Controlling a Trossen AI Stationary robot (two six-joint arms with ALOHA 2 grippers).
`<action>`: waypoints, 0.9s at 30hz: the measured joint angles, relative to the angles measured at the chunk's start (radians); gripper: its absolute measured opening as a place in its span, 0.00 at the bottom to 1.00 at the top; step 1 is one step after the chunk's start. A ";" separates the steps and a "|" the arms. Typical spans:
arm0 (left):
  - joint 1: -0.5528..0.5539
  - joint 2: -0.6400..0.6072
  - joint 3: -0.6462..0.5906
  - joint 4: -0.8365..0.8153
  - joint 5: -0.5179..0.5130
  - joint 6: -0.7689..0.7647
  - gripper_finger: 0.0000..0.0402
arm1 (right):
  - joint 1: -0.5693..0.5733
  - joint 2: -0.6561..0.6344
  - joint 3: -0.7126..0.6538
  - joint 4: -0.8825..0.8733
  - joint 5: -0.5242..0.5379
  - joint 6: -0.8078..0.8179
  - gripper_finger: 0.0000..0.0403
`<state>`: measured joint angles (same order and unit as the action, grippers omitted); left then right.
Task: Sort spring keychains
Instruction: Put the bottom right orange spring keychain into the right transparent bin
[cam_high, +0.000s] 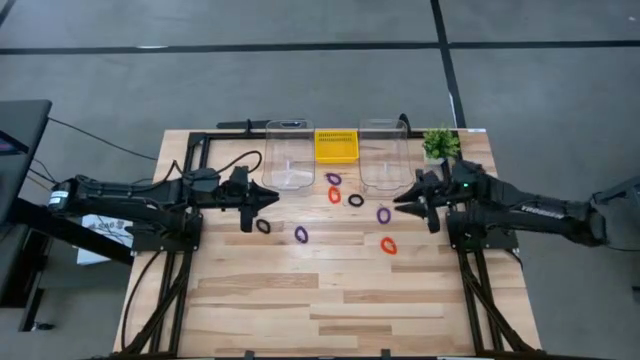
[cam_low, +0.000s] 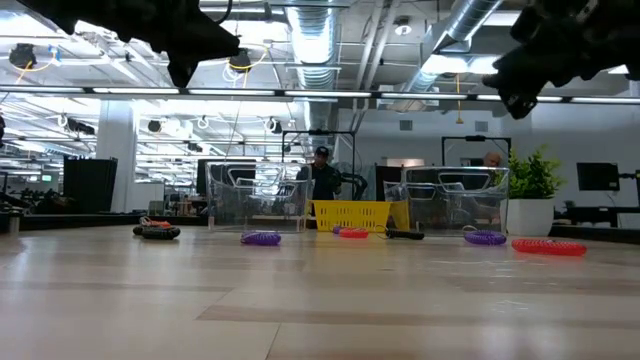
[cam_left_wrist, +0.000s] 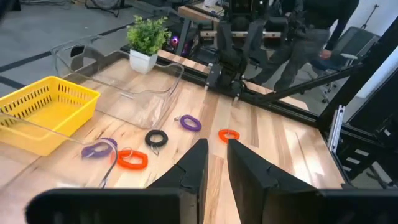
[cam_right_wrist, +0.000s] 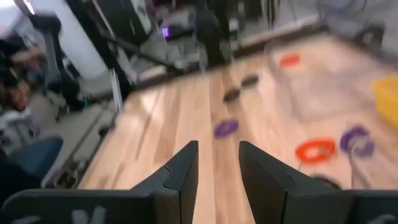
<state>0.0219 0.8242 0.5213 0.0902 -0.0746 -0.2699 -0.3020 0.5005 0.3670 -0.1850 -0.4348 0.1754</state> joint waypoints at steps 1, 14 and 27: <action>0.000 0.000 0.000 -0.001 0.000 0.000 0.14 | 0.015 0.016 0.008 -0.022 0.009 -0.001 0.26; 0.000 0.000 0.000 -0.005 0.000 0.001 0.14 | 0.175 0.133 0.044 -0.279 0.059 0.067 0.26; 0.000 0.002 0.000 -0.004 0.000 0.003 0.14 | 0.351 0.342 0.043 -0.332 0.187 0.063 0.26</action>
<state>0.0223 0.8258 0.5213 0.0859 -0.0746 -0.2665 0.0485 0.8423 0.4103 -0.5168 -0.2475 0.2383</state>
